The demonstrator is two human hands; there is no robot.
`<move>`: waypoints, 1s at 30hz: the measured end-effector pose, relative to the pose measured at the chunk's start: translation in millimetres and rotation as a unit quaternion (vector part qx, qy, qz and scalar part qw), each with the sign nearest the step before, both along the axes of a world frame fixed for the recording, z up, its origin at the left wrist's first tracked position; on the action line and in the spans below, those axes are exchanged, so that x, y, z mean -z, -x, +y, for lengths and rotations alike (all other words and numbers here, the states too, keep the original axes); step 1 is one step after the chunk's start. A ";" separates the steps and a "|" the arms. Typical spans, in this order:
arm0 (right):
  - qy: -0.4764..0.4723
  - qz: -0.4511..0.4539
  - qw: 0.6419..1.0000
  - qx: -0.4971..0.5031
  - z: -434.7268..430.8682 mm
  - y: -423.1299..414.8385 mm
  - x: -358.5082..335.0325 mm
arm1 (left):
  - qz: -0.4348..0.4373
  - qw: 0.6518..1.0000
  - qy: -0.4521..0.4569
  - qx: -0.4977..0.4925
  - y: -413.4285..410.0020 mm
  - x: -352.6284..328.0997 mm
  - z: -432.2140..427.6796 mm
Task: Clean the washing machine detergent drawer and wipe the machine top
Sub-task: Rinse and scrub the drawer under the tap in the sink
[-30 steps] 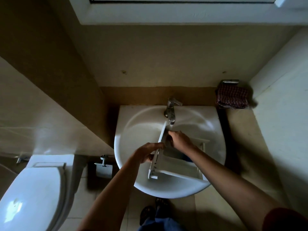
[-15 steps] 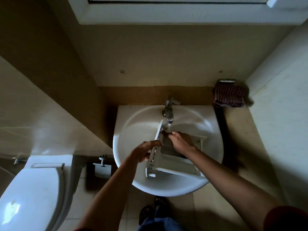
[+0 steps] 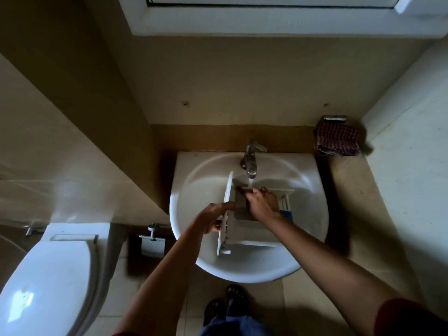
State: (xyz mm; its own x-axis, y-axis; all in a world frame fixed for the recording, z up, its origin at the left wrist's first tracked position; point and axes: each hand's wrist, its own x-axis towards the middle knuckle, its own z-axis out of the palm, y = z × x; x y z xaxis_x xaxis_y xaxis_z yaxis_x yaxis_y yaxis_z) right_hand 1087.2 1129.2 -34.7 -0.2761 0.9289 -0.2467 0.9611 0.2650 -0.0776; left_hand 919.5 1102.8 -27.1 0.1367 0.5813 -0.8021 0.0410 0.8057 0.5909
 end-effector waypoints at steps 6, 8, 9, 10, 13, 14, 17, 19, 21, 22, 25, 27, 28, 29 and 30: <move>-0.056 -0.010 0.997 0.044 3.0 -17.9 -5.4 | 0.026 0.999 0.011 -0.029 9.1 -3.5 -3.6; -0.065 -0.016 0.996 0.053 3.5 -21.7 -7.1 | 0.026 0.999 0.005 -0.036 12.1 -3.0 -6.1; -0.070 -0.020 0.995 0.063 4.4 -23.4 -7.7 | 0.025 0.999 0.001 -0.037 13.4 -3.1 -7.7; -0.078 -0.025 0.994 0.078 4.9 -25.5 -8.7 | 0.023 0.999 -0.003 -0.040 14.6 -3.3 -9.1; -0.098 -0.036 0.985 0.140 6.4 -32.2 -13.4 | 0.027 0.998 -0.008 -0.052 17.8 -6.7 -11.0; -0.094 -0.036 0.981 0.168 7.9 -34.7 -15.1 | 0.034 0.998 -0.009 -0.053 19.3 -8.5 -10.6; -0.030 0.073 0.963 0.257 15.6 -40.1 -16.5 | 0.058 0.997 -0.025 -0.044 25.3 -14.1 -7.2; 0.057 0.252 0.911 0.320 20.6 -41.4 -17.1 | 0.073 0.996 -0.036 -0.027 28.5 -17.4 -4.7; 0.100 0.358 0.845 0.385 22.9 -43.7 -17.7 | 0.091 0.995 -0.043 -0.004 29.8 -20.3 -3.9; 0.106 0.382 0.820 0.412 23.6 -44.8 -18.2 | 0.097 0.994 -0.047 0.011 30.1 -21.5 -3.6; 0.123 0.389 0.798 0.444 25.1 -48.8 -17.6 | 0.100 0.992 -0.057 0.053 29.1 -24.4 -2.9; 0.139 0.382 0.798 0.445 24.4 -51.3 -16.2 | 0.103 0.991 -0.052 0.062 29.1 -29.8 -1.4; 0.145 0.387 0.793 0.448 23.4 -51.7 -15.6 | 0.106 0.991 -0.047 0.064 29.7 -32.9 -0.1; 0.148 0.399 0.784 0.453 21.7 -52.0 -14.5 | 0.106 0.991 -0.044 0.068 30.9 -35.8 1.2; 0.149 0.417 0.769 0.461 19.8 -52.3 -13.5 | 0.101 0.991 -0.042 0.073 32.3 -38.7 2.5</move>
